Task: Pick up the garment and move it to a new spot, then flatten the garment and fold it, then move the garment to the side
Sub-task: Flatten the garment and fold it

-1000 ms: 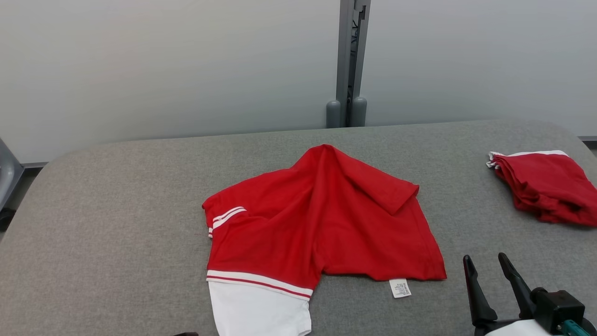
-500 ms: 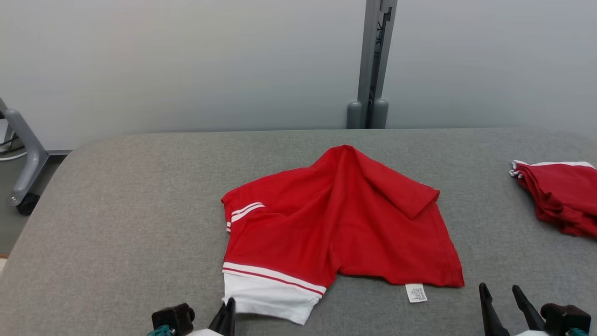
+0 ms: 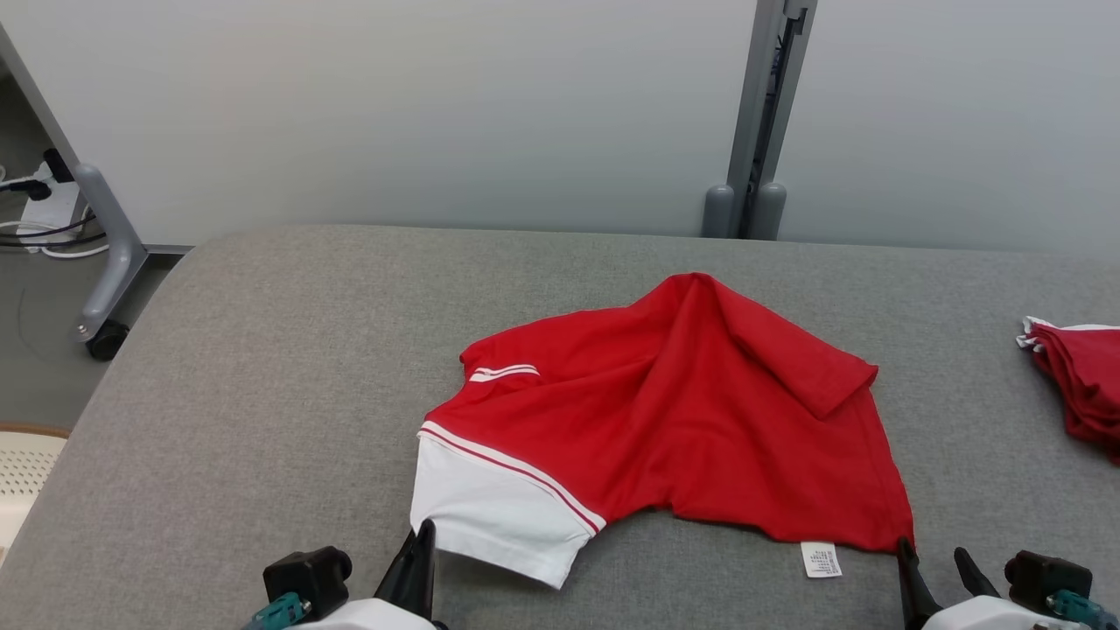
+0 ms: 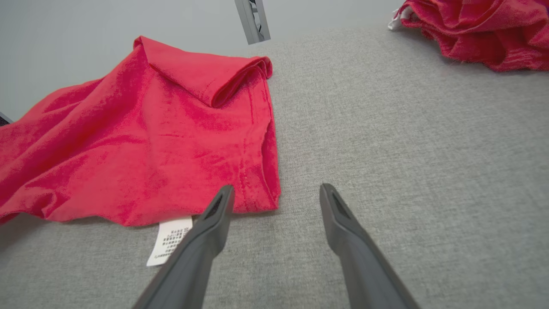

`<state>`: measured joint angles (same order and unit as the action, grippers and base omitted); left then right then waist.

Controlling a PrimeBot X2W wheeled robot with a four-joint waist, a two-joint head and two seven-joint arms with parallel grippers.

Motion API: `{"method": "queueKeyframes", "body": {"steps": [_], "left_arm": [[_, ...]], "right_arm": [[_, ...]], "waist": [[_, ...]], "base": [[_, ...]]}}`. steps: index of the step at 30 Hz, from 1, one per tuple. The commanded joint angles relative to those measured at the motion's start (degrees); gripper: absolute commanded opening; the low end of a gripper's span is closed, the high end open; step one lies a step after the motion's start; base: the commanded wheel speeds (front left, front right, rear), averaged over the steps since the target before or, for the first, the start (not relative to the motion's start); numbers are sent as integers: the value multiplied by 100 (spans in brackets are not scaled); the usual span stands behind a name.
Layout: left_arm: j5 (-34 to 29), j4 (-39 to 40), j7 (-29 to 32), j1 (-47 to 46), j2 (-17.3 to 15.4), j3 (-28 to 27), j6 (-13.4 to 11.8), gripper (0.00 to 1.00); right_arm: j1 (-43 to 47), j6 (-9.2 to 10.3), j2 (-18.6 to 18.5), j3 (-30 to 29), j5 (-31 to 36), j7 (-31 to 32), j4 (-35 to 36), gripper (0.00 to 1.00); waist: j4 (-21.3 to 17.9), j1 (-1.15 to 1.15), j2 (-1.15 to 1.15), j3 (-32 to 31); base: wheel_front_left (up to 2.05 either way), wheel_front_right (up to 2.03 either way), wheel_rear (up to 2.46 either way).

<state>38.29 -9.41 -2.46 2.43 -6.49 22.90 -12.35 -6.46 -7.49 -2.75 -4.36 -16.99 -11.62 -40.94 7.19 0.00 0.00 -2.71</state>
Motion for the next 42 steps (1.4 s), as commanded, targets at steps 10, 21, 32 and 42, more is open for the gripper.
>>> {"method": "queueKeyframes", "body": {"steps": [10,21,32,42], "left_arm": [[-93,244,67,41,-115,37,-131,0],[-83,245,8,-1,-134,35,-132,0],[38,446,-399,-282,-90,-123,96,0],[578,1363,-717,-644,10,-539,470,0]], "right_arm": [[-911,-1,-33,8,179,-85,-1582,100],[-1482,-1,-27,483,-312,-226,-2504,0],[-1562,-1,-35,841,-1845,-359,-1462,0],[-943,-1,-333,844,-2749,66,998,0]], "waist": [[162,0,0,93],[156,0,0,137],[-22,0,0,44],[-395,0,0,-131]], "base": [[0,0,0],[0,0,0],[0,0,0],[0,0,0]]}}
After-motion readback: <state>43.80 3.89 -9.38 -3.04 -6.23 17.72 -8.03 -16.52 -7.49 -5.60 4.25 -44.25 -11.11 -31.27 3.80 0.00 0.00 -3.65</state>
